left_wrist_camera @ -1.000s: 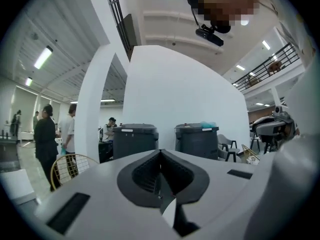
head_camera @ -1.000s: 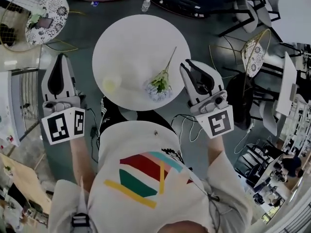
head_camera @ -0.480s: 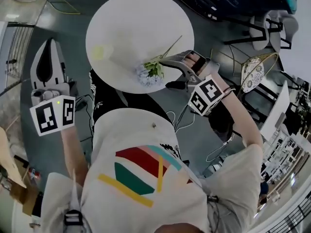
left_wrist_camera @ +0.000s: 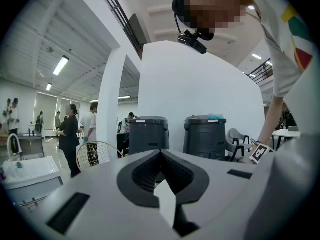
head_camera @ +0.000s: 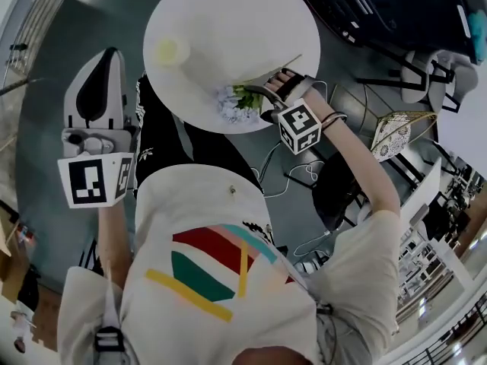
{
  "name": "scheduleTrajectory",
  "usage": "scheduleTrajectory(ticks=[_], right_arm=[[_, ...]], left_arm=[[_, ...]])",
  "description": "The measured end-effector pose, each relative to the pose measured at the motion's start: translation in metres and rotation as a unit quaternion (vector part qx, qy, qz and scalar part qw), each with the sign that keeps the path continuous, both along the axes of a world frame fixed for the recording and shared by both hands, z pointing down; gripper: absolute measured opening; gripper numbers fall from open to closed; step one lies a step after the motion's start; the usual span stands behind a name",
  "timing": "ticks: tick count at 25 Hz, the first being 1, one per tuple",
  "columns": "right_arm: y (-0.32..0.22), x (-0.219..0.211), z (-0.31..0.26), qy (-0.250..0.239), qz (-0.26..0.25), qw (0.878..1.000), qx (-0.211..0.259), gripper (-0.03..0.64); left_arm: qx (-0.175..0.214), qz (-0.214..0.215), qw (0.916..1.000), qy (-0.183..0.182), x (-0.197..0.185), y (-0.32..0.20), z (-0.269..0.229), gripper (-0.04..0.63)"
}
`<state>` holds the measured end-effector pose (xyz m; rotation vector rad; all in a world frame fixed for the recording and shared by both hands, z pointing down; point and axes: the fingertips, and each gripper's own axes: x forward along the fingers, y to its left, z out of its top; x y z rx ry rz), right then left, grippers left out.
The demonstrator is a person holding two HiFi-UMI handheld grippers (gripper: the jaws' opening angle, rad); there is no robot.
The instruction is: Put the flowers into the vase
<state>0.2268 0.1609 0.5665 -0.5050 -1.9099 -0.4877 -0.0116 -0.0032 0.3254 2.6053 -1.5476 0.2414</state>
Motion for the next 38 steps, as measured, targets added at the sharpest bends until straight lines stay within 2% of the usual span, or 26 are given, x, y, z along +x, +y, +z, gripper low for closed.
scheduleTrajectory(ticks=[9, 13, 17, 20, 25, 27, 32, 38], right_arm=[[-0.001, -0.015, 0.029, 0.01, -0.018, 1.0, 0.01, 0.397], [-0.006, -0.019, 0.04, 0.025, -0.006, 1.0, -0.006, 0.397], [-0.003, -0.018, 0.047, 0.044, -0.001, 0.999, -0.024, 0.395], [-0.005, -0.019, 0.049, 0.056, 0.008, 0.998, -0.04, 0.393], [-0.002, -0.017, 0.049, 0.067, 0.016, 0.996, -0.063, 0.341], [-0.002, -0.017, 0.049, 0.066, 0.028, 0.995, -0.068, 0.303], [-0.008, -0.025, 0.047, 0.067, 0.062, 0.994, -0.065, 0.26], [-0.016, -0.045, 0.034, 0.009, 0.164, 0.984, -0.065, 0.253]], left_arm=[[-0.009, 0.015, 0.9998, -0.002, 0.014, 0.009, 0.008, 0.008], [-0.004, 0.006, 1.0, 0.006, 0.008, 0.004, 0.005, 0.008], [-0.015, -0.001, 0.9999, -0.006, -0.003, 0.002, 0.013, 0.008], [-0.021, -0.009, 0.9997, 0.0, -0.01, -0.002, 0.016, 0.008], [-0.027, -0.014, 0.9995, 0.005, -0.012, -0.004, 0.018, 0.008], [-0.029, -0.013, 0.9995, 0.003, -0.011, -0.005, 0.021, 0.008], [-0.042, -0.011, 0.9991, 0.001, -0.017, -0.009, 0.029, 0.008], [-0.034, -0.004, 0.9994, 0.007, -0.018, -0.007, 0.027, 0.008]])
